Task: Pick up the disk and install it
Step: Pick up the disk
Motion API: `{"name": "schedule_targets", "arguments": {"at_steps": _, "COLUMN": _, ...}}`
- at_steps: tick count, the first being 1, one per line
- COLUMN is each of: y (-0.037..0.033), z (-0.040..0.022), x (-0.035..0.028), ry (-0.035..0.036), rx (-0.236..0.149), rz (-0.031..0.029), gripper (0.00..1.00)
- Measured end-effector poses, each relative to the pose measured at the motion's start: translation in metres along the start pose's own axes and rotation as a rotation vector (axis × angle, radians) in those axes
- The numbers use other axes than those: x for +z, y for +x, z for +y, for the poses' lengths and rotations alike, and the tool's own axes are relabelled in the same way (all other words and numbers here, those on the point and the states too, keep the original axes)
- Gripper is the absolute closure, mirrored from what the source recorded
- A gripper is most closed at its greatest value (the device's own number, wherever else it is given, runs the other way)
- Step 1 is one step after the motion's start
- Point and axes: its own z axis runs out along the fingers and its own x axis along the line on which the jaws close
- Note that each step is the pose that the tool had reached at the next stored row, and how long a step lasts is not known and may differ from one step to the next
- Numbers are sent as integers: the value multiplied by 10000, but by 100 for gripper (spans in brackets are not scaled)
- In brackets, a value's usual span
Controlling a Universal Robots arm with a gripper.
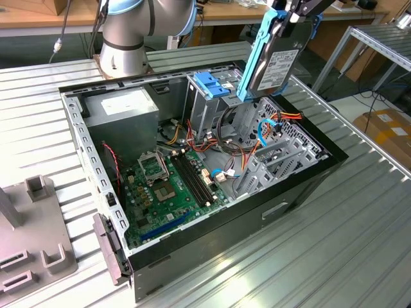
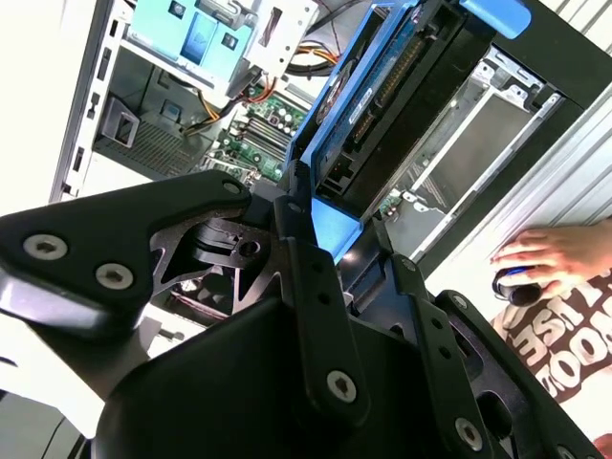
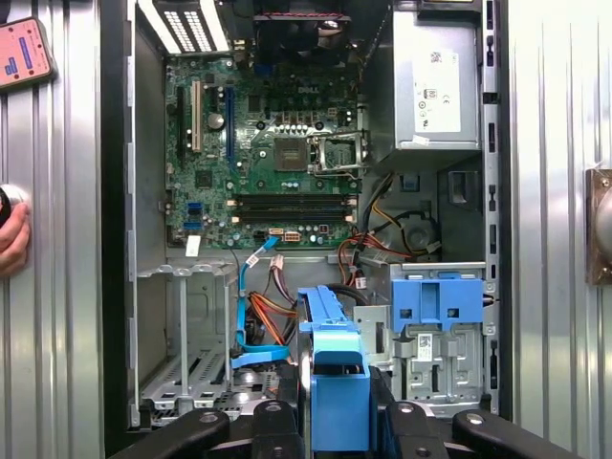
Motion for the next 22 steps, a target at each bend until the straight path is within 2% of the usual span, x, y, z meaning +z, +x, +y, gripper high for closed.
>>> {"name": "schedule_targets", "arguments": {"at_steps": 3, "y": 35, "z": -1, "x": -1, "ry": 0, "rx": 0, "rz": 0, "gripper": 64}}
{"name": "schedule_targets", "arguments": {"at_steps": 7, "y": 132, "z": -2, "x": -4, "ry": -1, "rx": 0, "rz": -1, "gripper": 64}}
{"name": "schedule_targets", "arguments": {"at_steps": 12, "y": 214, "z": -4, "x": -6, "ry": 0, "rx": 0, "rz": -1, "gripper": 64}}
{"name": "schedule_targets", "arguments": {"at_steps": 22, "y": 241, "z": -4, "x": -7, "ry": 0, "rx": 0, "rz": -1, "gripper": 64}}
